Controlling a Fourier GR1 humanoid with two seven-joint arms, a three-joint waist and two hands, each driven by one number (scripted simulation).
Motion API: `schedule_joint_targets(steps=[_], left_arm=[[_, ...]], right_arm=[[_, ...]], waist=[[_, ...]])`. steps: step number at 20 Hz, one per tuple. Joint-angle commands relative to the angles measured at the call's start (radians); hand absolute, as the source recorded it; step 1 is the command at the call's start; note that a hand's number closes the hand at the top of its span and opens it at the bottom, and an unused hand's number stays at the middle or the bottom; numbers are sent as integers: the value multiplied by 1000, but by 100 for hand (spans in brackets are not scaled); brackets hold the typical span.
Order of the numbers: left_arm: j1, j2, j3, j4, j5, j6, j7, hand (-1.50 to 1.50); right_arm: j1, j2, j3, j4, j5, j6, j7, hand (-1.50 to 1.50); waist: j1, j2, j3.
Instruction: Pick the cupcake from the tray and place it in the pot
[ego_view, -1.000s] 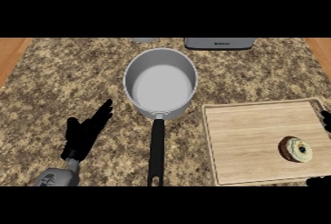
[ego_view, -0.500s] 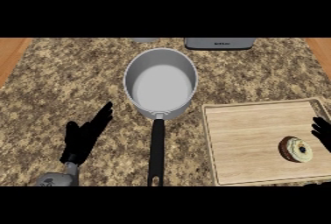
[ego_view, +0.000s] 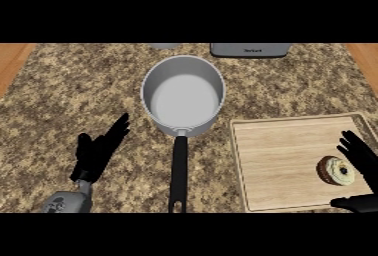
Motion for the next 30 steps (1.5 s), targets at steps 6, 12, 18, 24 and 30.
schedule_joint_targets(steps=[6, 12, 18, 24, 30], left_arm=[[26, -15, -8, -72, -25, 16, 37, 0], [1, -18, 5, 8, -39, 6, -11, 0], [10, -17, 16, -22, -18, -13, 4, 0], [-53, -31, -1, 15, -34, -16, 24, 0], [-51, -4, 38, 47, -11, -50, 0, 0]], right_arm=[[-28, 35, 88, 226, 229, -67, -311, 150], [-40, 71, 69, 225, 150, -19, -311, 150], [-55, 132, 47, 194, 159, -128, -405, 150], [-247, -7, 156, 304, 252, 67, -535, 150], [-428, -28, 205, 470, 305, 80, -664, 150]], waist=[[15, 7, 10], [3, 7, 8], [5, 5, 8], [44, 16, 11], [33, 14, 10]])
